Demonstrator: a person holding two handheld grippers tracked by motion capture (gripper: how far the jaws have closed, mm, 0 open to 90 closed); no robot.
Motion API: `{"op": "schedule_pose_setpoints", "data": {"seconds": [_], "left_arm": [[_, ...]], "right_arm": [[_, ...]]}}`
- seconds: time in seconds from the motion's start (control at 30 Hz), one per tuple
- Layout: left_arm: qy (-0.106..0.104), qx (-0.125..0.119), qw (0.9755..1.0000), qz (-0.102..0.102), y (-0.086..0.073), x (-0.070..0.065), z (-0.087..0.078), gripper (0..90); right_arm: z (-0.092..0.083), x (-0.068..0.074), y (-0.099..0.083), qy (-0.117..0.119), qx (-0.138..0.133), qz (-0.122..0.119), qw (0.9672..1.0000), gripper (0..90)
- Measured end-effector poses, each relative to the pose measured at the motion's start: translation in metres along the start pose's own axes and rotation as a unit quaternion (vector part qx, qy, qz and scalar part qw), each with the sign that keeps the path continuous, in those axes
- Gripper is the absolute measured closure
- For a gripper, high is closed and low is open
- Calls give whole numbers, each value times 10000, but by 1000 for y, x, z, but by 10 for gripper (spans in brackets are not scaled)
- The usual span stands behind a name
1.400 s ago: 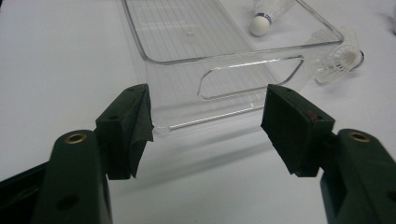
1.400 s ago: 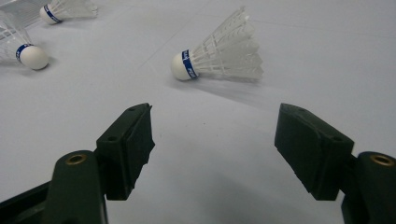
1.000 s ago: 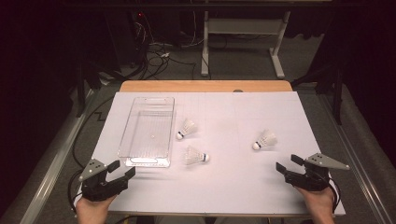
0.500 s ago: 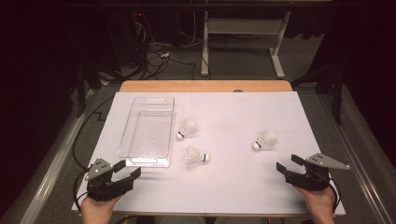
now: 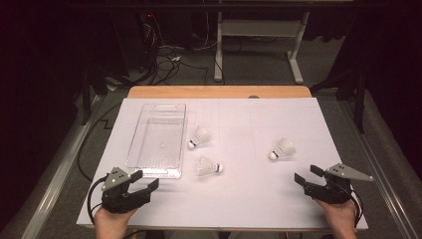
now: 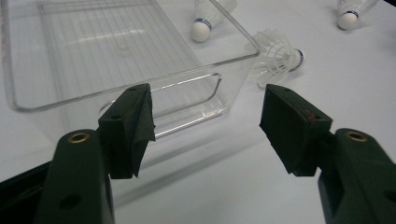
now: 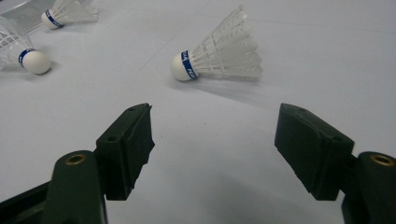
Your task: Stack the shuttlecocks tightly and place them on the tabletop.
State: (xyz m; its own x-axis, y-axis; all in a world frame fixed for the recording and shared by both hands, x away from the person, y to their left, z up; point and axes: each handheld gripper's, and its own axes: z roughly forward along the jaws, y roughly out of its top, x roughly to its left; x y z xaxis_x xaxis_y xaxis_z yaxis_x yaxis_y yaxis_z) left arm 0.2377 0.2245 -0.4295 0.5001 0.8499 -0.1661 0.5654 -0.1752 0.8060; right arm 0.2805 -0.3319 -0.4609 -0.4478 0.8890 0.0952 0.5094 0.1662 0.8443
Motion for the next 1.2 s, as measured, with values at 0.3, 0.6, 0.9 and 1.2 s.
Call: {"op": "schedule_pose_setpoints", "data": {"seconds": [0.3, 0.6, 0.9, 1.2], "left_arm": [[-174, 54, 9997, 190, 16, -12, 10, 358], [-287, 160, 9993, 200, 17, -19, 19, 360], [-324, 186, 9990, 242, 29, -22, 26, 364], [-371, 240, 9986, 282, 33, -29, 32, 364]], "right_arm": [[-1, -1, 0, -7, -42, 63, 10000, 280], [0, -1, 0, 18, 7, 27, 10000, 280], [0, -1, -1, 9, 15, 52, 10000, 281], [-2, 1, -1, 4, 3, -29, 10000, 289]]}}
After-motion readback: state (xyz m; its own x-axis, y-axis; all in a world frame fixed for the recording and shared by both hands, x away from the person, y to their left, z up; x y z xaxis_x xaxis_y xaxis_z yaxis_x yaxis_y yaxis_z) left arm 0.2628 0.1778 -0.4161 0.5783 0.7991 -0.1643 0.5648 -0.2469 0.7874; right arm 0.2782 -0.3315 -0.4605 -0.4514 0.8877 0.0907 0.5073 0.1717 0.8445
